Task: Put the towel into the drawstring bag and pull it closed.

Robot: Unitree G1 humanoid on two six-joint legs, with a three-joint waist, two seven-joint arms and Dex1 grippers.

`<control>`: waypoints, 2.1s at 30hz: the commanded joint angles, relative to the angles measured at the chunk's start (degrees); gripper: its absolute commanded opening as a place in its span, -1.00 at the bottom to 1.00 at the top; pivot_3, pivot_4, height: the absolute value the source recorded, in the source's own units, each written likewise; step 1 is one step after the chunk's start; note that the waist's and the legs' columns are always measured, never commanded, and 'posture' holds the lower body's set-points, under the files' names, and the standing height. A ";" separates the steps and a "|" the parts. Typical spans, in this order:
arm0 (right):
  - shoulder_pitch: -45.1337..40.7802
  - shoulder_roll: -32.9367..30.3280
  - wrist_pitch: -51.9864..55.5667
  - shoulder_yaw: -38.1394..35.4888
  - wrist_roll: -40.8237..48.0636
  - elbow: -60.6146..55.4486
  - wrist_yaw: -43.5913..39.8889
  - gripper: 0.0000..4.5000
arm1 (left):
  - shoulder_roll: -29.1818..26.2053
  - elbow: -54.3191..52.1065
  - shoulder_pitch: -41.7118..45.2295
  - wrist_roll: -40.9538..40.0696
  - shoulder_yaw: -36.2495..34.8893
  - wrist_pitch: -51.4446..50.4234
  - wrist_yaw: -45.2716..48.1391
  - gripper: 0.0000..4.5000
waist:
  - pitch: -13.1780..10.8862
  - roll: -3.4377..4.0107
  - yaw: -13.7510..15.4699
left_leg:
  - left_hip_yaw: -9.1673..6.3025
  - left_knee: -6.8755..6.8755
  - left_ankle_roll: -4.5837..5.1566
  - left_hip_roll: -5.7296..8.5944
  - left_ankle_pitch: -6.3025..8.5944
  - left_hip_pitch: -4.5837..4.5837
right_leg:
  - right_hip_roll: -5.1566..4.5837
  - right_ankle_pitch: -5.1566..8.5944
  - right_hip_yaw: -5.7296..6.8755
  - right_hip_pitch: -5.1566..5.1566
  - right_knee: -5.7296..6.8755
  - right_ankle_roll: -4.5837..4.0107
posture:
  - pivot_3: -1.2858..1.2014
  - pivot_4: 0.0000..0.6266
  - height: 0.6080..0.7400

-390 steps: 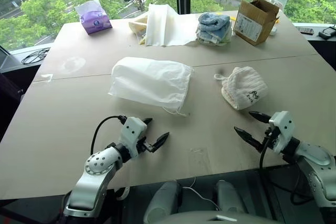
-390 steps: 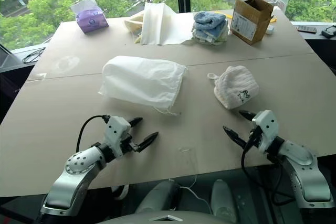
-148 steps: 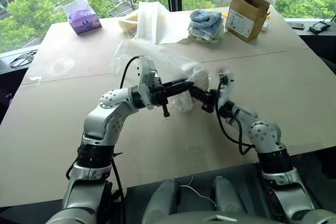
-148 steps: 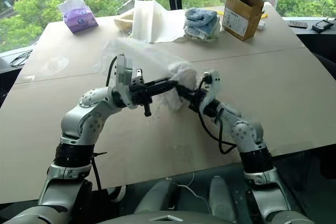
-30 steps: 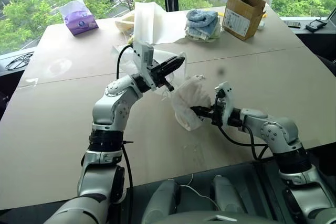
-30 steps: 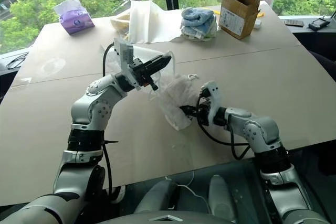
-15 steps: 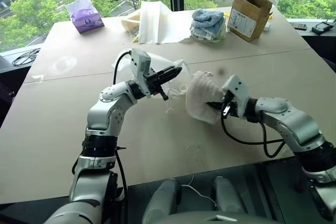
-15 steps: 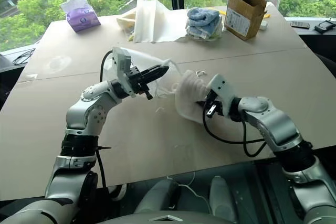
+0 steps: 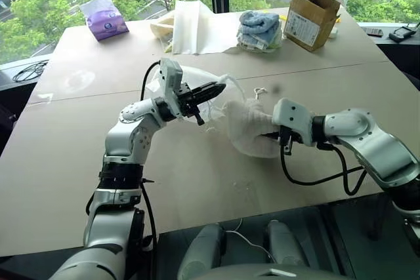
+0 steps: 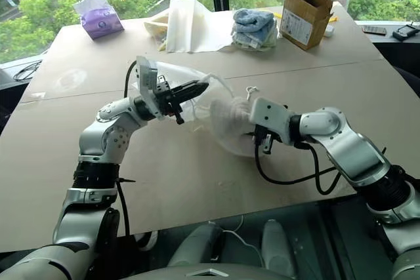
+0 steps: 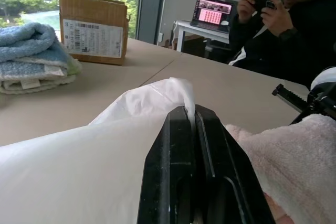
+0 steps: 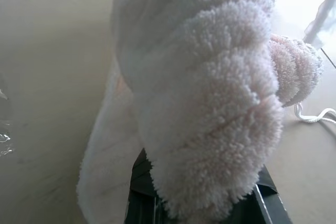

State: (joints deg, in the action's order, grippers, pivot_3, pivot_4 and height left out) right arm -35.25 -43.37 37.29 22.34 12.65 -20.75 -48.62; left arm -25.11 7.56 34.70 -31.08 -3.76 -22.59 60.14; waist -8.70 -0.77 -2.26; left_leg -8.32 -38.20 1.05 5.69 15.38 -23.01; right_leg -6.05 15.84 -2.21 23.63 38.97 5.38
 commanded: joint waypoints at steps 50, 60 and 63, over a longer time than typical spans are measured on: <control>-1.05 46.55 1.14 -20.26 36.77 18.25 39.29 -0.98 | 1.35 -10.24 0.46 -9.69 2.40 -11.92 5.18 -1.00 | 0.00 0.09 -1.96 | 0.06 0.07 -0.01 0.00 -0.01 0.11 | 0.05 -0.01 -0.14 0.10 0.27 -0.02 | 0.03 -0.52 1.00; -0.17 31.19 -33.19 0.98 -6.65 21.79 29.94 -0.98 | 4.44 -4.04 5.39 -9.44 -0.99 -9.88 1.35 -1.00 | 0.03 0.07 -1.95 | 0.06 -0.04 -0.03 0.03 -0.02 0.13 | 0.05 0.00 -0.13 0.11 0.44 0.00 | 0.03 -0.52 1.00; 0.22 30.33 -39.90 0.31 -11.93 25.64 29.83 -0.98 | 5.01 -2.73 6.40 -9.26 -1.89 -9.12 0.79 -1.00 | 0.03 0.07 -1.81 | 0.06 -0.03 -0.09 0.01 -0.06 0.15 | 0.08 0.00 -0.14 0.12 0.48 -0.01 | 0.03 -0.52 1.00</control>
State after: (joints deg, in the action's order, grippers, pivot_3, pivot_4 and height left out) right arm -37.83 -13.22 0.49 17.44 3.70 3.43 -14.68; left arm -20.07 5.63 35.85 -38.45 0.64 -35.85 64.55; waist -8.68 -0.70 -4.07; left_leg -8.26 -38.23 0.97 5.71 15.32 -22.86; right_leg -5.98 15.83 -2.35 23.74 39.45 5.37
